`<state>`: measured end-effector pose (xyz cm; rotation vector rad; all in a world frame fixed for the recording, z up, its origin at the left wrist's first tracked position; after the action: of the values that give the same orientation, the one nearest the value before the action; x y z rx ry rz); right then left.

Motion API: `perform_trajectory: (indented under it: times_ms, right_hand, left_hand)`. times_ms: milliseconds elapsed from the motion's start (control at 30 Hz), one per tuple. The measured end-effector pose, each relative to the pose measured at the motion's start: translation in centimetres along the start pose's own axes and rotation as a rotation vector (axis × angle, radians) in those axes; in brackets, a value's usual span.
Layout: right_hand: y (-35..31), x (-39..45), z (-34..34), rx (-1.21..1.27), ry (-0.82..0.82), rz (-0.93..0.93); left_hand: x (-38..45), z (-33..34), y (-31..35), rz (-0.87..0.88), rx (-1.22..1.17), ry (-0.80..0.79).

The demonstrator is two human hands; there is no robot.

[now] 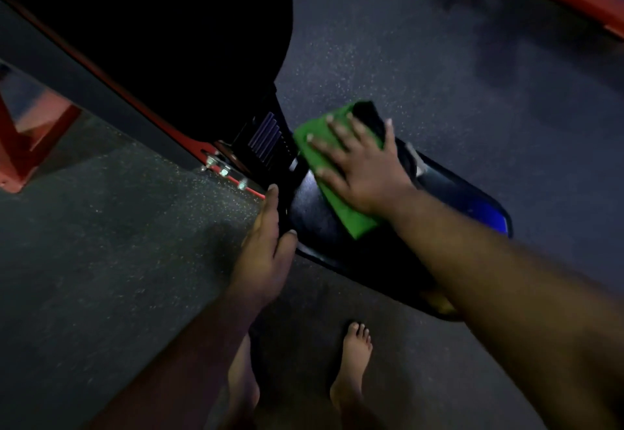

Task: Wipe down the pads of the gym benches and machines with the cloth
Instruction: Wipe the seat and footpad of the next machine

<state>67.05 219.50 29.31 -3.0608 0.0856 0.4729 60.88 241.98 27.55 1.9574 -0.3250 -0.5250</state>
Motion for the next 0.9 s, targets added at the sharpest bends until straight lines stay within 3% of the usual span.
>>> perform_trajectory:
  times_ms: [100, 233, 333, 367, 433, 500, 567, 633, 733, 800, 900]
  right_hand:
    - [-1.8, 1.6, -0.3, 0.106, 0.001, 0.279]
    - [-5.8, -10.1, 1.7, 0.056, -0.031, -0.031]
    - [0.1, -12.3, 1.6, -0.026, -0.132, -0.191]
    - [2.2, -10.5, 1.3, -0.053, -0.124, -0.140]
    - [3.9, -5.3, 0.4, -0.018, -0.054, 0.130]
    - [1.4, -1.2, 0.0, 0.081, -0.009, 0.376]
    - [-3.1, -1.1, 0.7, 0.096, 0.022, 0.345]
    - [-5.3, -5.6, 1.6, 0.048, -0.019, 0.151]
    - [-2.0, -13.7, 2.4, 0.000, -0.081, -0.029]
    - [2.0, -14.6, 2.5, -0.054, -0.086, -0.015]
    - [2.9, -9.7, 1.4, -0.008, -0.050, 0.246]
  left_hand:
    - [0.2, 0.0, 0.3, -0.003, -0.003, 0.009]
    - [0.2, -0.9, 1.2, -0.055, -0.080, 0.057]
    - [0.2, -0.9, 2.1, -0.066, -0.080, 0.043]
    - [0.3, -0.8, 2.3, -0.072, -0.075, 0.035]
    - [0.4, -0.6, 2.2, -0.068, -0.049, 0.024]
    - [0.7, -0.6, 1.5, -0.059, -0.036, 0.041]
    - [0.7, -0.6, 1.3, -0.062, -0.040, 0.046]
    - [0.6, -0.5, 1.7, -0.085, -0.003, 0.000]
    - [0.5, -0.5, 2.8, -0.084, 0.087, -0.073]
    - [0.5, -0.6, 3.0, -0.077, 0.114, -0.095]
    - [0.5, -0.7, 2.4, -0.065, 0.134, -0.111]
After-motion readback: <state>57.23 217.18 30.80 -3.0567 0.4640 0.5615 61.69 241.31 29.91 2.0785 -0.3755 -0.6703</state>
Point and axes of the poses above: each hand's wrist, its own x-axis towards the middle knuckle, its own z-axis out of the palm, y = z × x, the point moved 3 cm from there along x, towards the middle knuckle, and after that the axes turned 10 degrees about z, right-handed, at the moved point
